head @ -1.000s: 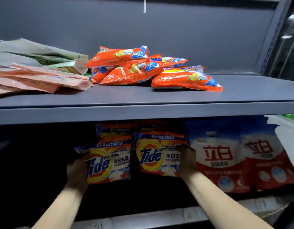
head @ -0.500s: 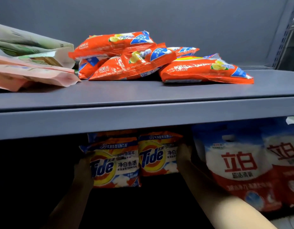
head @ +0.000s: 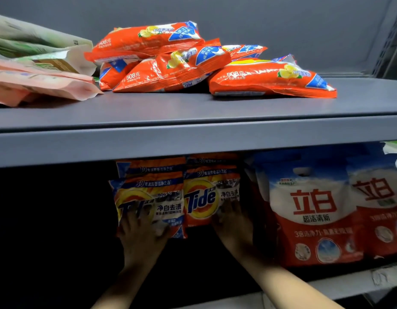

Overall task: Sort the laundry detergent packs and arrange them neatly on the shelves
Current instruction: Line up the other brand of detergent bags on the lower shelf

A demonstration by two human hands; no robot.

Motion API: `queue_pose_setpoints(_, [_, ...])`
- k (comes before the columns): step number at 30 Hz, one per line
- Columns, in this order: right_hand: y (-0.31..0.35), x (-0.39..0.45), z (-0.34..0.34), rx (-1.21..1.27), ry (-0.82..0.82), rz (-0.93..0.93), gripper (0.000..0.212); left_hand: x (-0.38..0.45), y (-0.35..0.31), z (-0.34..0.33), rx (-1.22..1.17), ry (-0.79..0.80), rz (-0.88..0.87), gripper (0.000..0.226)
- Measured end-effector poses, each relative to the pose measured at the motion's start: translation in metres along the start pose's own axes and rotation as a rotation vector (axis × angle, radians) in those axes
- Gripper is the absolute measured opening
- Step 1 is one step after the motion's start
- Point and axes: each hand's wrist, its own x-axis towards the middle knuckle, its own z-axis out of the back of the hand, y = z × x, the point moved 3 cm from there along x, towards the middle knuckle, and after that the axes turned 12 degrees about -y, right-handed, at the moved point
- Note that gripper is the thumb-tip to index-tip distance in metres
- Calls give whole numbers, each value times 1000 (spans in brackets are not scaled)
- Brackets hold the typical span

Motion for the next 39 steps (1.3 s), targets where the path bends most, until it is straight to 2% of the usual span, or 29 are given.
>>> queue_pose_setpoints(3, [-6,-2,-6,75,84,25,56,-14,5,-25,15,225,-6,95])
queue_pose_setpoints(6, [-9,9,-9,72,126,77,55,-7,2,-38,-16,260,14,95])
queue_pose_setpoints(12, [-5,21,-5,91,229,-1,60,7,-9,-33,-45,289,33,88])
queue_pose_setpoints(16, [-7,11,12,254,302,-33,47,14,-6,-21,-40,386,42,80])
queue_pose_setpoints(19, [-6,5,30,203,295,18,43,15,-12,-5,-31,475,94,71])
queue_pose_setpoints(22, [-1,-2,53,243,344,54,40,9,-22,17,-19,442,106,58])
queue_pose_setpoints(28, [4,-15,112,119,381,126,45,2,-51,66,-2,391,122,46])
queue_pose_setpoints(30, [9,-19,137,104,341,157,43,-5,-65,86,30,383,118,42])
queue_pose_setpoints(34, [18,-40,182,130,245,243,30,-24,-99,135,-8,320,91,16])
queue_pose_setpoints(36, [21,-50,203,173,172,250,28,-31,-121,162,-52,229,43,26])
queue_pose_setpoints(39, [28,-58,237,272,42,288,24,-33,-148,199,-184,99,-5,28])
